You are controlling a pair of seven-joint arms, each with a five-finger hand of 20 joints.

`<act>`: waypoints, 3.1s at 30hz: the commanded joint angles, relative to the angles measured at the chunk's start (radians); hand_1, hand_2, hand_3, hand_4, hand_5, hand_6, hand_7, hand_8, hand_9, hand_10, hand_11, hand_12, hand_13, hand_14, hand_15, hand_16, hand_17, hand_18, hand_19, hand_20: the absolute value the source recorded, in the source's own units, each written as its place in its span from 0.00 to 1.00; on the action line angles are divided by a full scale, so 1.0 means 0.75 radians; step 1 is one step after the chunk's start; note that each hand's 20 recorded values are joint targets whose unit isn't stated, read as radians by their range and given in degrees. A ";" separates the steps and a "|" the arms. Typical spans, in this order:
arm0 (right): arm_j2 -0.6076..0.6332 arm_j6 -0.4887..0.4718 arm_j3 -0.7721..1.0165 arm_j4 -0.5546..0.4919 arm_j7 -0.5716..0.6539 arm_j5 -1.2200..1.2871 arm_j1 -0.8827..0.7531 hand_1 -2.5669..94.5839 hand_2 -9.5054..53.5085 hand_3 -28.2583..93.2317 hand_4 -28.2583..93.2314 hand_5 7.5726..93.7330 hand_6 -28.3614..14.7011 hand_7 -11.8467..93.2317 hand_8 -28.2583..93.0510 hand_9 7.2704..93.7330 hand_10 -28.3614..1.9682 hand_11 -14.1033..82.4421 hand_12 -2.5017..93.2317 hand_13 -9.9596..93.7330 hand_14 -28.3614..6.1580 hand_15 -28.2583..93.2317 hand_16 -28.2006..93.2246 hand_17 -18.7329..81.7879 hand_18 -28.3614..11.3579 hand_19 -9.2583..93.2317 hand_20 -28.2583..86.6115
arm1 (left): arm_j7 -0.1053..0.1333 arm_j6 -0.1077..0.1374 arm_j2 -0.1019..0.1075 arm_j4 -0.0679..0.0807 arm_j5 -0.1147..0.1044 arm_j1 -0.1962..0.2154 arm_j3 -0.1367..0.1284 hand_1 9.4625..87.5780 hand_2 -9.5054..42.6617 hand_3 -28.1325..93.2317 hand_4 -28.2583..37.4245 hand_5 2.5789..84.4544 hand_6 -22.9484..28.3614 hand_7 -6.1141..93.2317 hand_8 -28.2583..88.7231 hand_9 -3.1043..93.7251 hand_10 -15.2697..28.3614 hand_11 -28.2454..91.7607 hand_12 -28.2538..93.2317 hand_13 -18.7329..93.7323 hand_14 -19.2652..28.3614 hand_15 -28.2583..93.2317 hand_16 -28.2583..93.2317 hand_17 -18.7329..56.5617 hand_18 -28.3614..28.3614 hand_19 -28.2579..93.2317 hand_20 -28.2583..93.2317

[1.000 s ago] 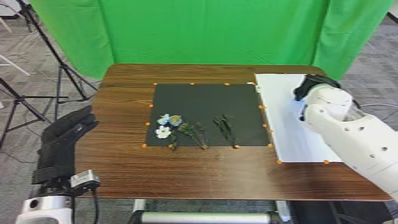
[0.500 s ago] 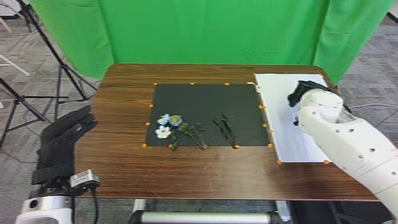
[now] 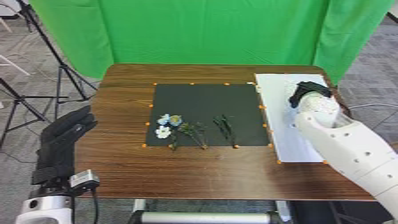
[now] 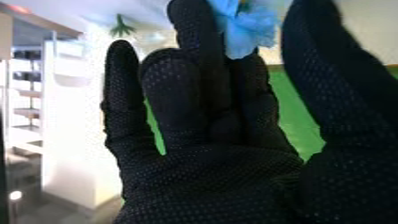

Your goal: Arrange flowers

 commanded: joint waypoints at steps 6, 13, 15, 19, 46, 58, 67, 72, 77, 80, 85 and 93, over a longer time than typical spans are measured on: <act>0.062 0.173 -0.134 0.020 0.026 -0.076 0.039 0.61 0.02 0.83 0.00 0.80 0.64 0.41 0.23 0.91 0.72 0.38 0.42 0.82 0.63 0.88 0.40 0.44 0.18 0.91 0.32 | 0.002 0.000 -0.006 0.000 -0.004 0.018 -0.001 0.23 0.24 0.90 0.17 0.46 0.65 0.27 0.14 0.36 0.78 0.58 0.31 0.34 0.90 0.77 0.10 0.08 0.83 0.66 0.34; 0.095 0.292 -0.206 -0.039 0.018 -0.066 0.097 0.61 0.00 0.84 0.00 0.83 0.62 0.39 0.24 0.93 0.76 0.38 0.44 0.84 0.65 0.88 0.40 0.45 0.18 0.92 0.32 | 0.015 0.011 0.006 -0.004 -0.017 0.029 -0.006 0.23 0.24 0.90 0.17 0.46 0.66 0.27 0.14 0.36 0.78 0.58 0.31 0.34 0.91 0.77 0.10 0.08 0.83 0.66 0.34; 0.108 0.333 -0.236 -0.072 0.003 -0.063 0.116 0.62 0.00 0.84 0.00 0.84 0.61 0.38 0.24 0.93 0.76 0.38 0.44 0.84 0.65 0.88 0.41 0.45 0.18 0.93 0.32 | 0.020 0.014 0.011 -0.004 -0.024 0.029 -0.004 0.23 0.24 0.90 0.17 0.46 0.65 0.27 0.14 0.36 0.78 0.58 0.31 0.34 0.91 0.77 0.10 0.08 0.83 0.66 0.34; 0.105 0.359 -0.236 -0.147 -0.048 -0.076 0.120 0.62 0.00 0.84 0.00 0.84 0.61 0.38 0.25 0.93 0.77 0.38 0.45 0.85 0.65 0.88 0.41 0.45 0.18 0.93 0.32 | 0.022 0.018 0.015 -0.006 -0.026 0.032 -0.006 0.23 0.24 0.90 0.17 0.46 0.66 0.27 0.14 0.36 0.78 0.58 0.31 0.34 0.90 0.77 0.10 0.08 0.83 0.66 0.34; -0.142 0.250 -0.355 -0.398 -0.387 -0.134 0.066 0.61 0.00 0.84 0.00 0.85 0.62 0.37 0.26 0.93 0.77 0.39 0.45 0.85 0.66 0.88 0.42 0.45 0.19 0.93 0.31 | 0.021 0.015 0.027 -0.008 -0.023 0.048 -0.030 0.22 0.24 0.90 0.17 0.46 0.65 0.27 0.14 0.36 0.78 0.58 0.31 0.34 0.90 0.77 0.10 0.08 0.83 0.65 0.34; -0.279 0.204 -0.386 -0.393 -0.424 -0.184 0.014 0.61 0.00 0.84 0.00 0.85 0.62 0.37 0.26 0.93 0.77 0.39 0.44 0.85 0.66 0.88 0.42 0.45 0.20 0.93 0.31 | 0.005 -0.002 0.021 -0.004 -0.011 0.040 -0.034 0.22 0.24 0.90 0.17 0.46 0.65 0.27 0.14 0.36 0.78 0.58 0.31 0.34 0.90 0.77 0.10 0.08 0.83 0.66 0.34; -0.330 0.179 -0.385 -0.362 -0.431 -0.224 -0.009 0.61 0.00 0.84 0.00 0.84 0.62 0.37 0.25 0.93 0.76 0.39 0.44 0.85 0.66 0.88 0.42 0.44 0.20 0.93 0.31 | -0.004 -0.010 0.015 0.000 -0.003 0.024 -0.029 0.22 0.24 0.90 0.17 0.46 0.65 0.27 0.14 0.36 0.78 0.58 0.31 0.34 0.90 0.77 0.10 0.08 0.83 0.66 0.34; -0.346 0.159 -0.363 -0.357 -0.435 -0.245 -0.039 0.61 0.00 0.84 0.00 0.84 0.62 0.37 0.25 0.93 0.76 0.39 0.44 0.85 0.66 0.88 0.42 0.44 0.19 0.93 0.31 | -0.012 -0.017 0.003 0.000 0.005 0.030 -0.038 0.22 0.24 0.90 0.17 0.46 0.65 0.27 0.14 0.36 0.78 0.58 0.31 0.34 0.90 0.77 0.10 0.08 0.83 0.65 0.34; -0.350 0.151 -0.369 -0.345 -0.429 -0.265 -0.046 0.60 0.00 0.85 0.00 0.84 0.62 0.37 0.25 0.93 0.76 0.39 0.44 0.84 0.66 0.88 0.42 0.44 0.19 0.93 0.31 | -0.020 -0.029 -0.007 0.002 0.014 0.023 -0.039 0.22 0.24 0.90 0.17 0.46 0.65 0.27 0.14 0.36 0.78 0.58 0.31 0.34 0.90 0.77 0.10 0.08 0.83 0.66 0.34; -0.358 0.132 -0.353 -0.341 -0.428 -0.275 -0.062 0.60 0.00 0.85 0.00 0.84 0.62 0.37 0.25 0.93 0.76 0.39 0.44 0.84 0.65 0.88 0.42 0.44 0.19 0.93 0.31 | -0.029 -0.034 -0.017 0.002 0.023 0.019 -0.041 0.23 0.24 0.90 0.17 0.46 0.65 0.27 0.14 0.36 0.78 0.58 0.31 0.34 0.91 0.77 0.10 0.08 0.83 0.65 0.34; -0.365 0.111 -0.341 -0.336 -0.425 -0.286 -0.076 0.60 0.00 0.85 0.00 0.84 0.62 0.37 0.25 0.93 0.75 0.39 0.44 0.84 0.65 0.88 0.42 0.43 0.19 0.92 0.31 | -0.034 -0.038 -0.025 0.001 0.028 0.022 -0.045 0.23 0.24 0.90 0.17 0.46 0.66 0.27 0.14 0.36 0.78 0.58 0.31 0.34 0.91 0.77 0.10 0.08 0.83 0.66 0.34; -0.367 0.092 -0.336 -0.335 -0.411 -0.307 -0.077 0.58 0.00 0.86 0.00 0.83 0.63 0.37 0.25 0.92 0.74 0.37 0.44 0.83 0.63 0.87 0.41 0.43 0.19 0.92 0.31 | -0.057 -0.052 -0.047 0.002 0.055 0.016 -0.050 0.23 0.24 0.90 0.17 0.46 0.65 0.27 0.14 0.36 0.78 0.58 0.31 0.34 0.90 0.77 0.10 0.08 0.83 0.66 0.34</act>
